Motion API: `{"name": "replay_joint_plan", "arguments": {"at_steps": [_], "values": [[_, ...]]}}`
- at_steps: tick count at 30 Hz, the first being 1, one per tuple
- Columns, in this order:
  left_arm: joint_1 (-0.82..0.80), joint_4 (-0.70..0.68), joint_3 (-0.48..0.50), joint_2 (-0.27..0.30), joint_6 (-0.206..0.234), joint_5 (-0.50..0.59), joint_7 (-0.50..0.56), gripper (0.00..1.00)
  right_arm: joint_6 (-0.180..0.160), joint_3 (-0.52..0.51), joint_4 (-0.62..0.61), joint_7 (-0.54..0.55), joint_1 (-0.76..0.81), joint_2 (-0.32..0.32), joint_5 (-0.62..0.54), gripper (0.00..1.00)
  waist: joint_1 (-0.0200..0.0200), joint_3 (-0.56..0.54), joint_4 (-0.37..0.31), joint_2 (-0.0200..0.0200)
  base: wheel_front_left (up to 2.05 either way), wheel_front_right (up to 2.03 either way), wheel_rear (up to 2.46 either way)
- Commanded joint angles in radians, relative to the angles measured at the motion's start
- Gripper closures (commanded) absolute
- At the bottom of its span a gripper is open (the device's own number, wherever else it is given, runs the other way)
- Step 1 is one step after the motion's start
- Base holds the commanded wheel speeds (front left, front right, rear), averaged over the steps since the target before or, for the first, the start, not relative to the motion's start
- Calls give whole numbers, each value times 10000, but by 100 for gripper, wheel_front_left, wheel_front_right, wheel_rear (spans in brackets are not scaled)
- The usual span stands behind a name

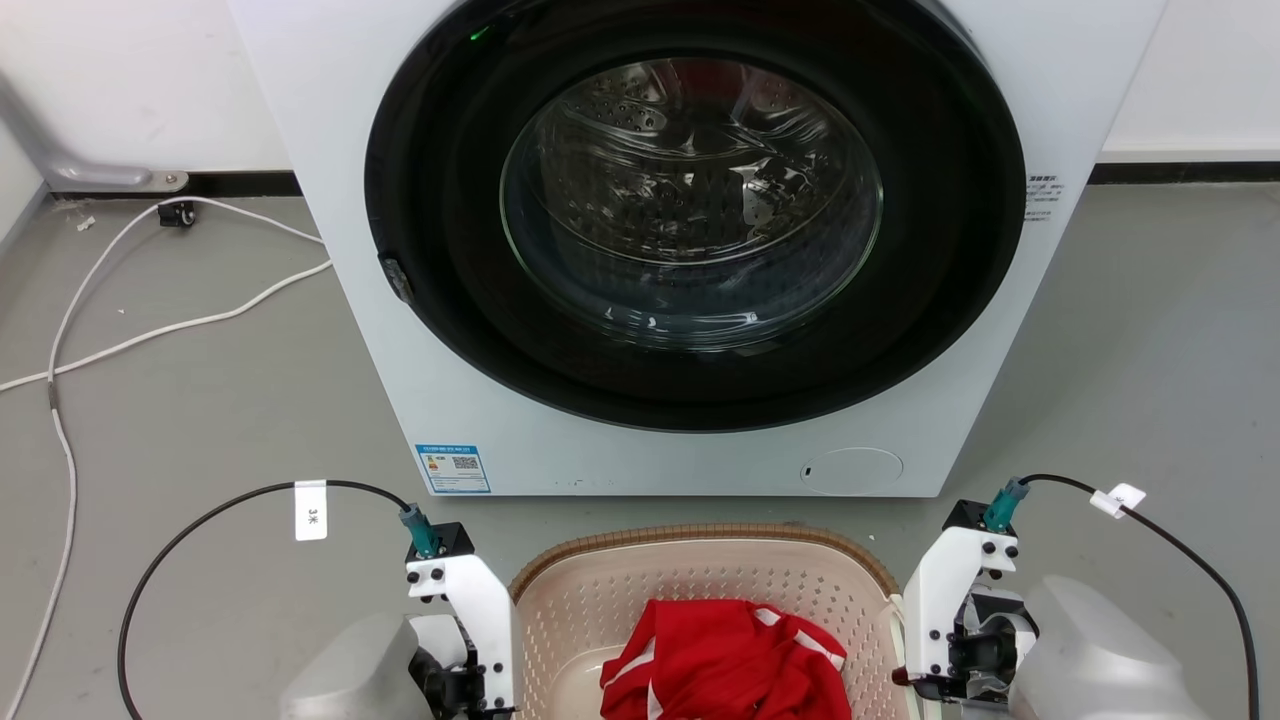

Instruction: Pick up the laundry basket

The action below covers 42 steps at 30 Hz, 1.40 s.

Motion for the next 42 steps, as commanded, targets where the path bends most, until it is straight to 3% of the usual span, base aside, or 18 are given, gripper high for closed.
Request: {"name": "replay_joint_plan", "arguments": {"at_steps": [1, 42], "values": [[-75, -171, -26, -420, -149, -185, -48, 100, 126, -5, -94, -37, 95, 359, 80, 100, 0, 7, 3, 0, 0, 0, 0], [-306, -21, -416, -409, -150, -619, -526, 100, 127, 44, -93, 43, 26, 364, 295, 100, 0, 93, -25, 0, 0, 0, 0]]}}
